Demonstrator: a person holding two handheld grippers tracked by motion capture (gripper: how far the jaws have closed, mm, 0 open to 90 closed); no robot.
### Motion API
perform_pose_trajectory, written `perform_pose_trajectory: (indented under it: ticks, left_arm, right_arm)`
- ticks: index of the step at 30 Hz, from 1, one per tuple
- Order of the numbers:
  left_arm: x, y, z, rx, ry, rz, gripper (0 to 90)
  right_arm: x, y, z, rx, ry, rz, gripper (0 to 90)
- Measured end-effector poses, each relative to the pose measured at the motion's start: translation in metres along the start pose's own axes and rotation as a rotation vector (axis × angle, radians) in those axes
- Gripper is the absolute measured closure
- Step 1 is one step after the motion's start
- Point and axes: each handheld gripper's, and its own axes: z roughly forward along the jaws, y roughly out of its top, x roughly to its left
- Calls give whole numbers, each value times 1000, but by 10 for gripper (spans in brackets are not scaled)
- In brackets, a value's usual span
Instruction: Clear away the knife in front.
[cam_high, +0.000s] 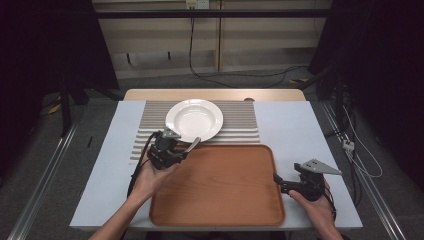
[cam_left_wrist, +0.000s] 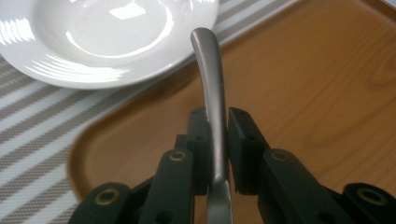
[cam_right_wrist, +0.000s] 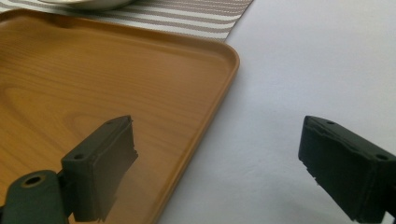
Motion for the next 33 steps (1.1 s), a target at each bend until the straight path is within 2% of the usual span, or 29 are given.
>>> perform_pose_trajectory:
  ticks: [4, 7, 9, 17, 19, 20, 22, 28, 33]
  left_arm:
    - [-6, -5, 6, 20, -11, -2, 797]
    - [-6, -7, 6, 25, -23, -4, 797]
    - [-5, -9, 7, 32, -17, -1, 797]
    - [-6, -18, 23, 68, -25, -21, 797]
    - [-5, -18, 26, 81, -26, -15, 797]
    - [-5, -19, 28, 73, -18, -30, 797]
    - [-4, -20, 31, 90, -25, -31, 797]
    - [-11, -22, 34, 106, -34, -10, 797]
    - [-15, -25, 39, 119, -40, -16, 797]
  right_arm:
    - [0, 0, 0, -2, -1, -4, 105]
    - [0, 0, -1, -3, -1, -6, 105]
    - [0, 0, -1, -5, -1, -2, 105]
    - [-1, 0, -4, -9, -3, -5, 105]
    - [-1, 0, -3, -8, -2, -8, 105]
    - [-1, 0, -3, -7, -2, -7, 105]
    - [-1, 0, -3, -7, -1, -8, 105]
    - [-1, -1, -4, -6, -3, -5, 105]
    - [0, 0, -3, -5, -2, -9, 105]
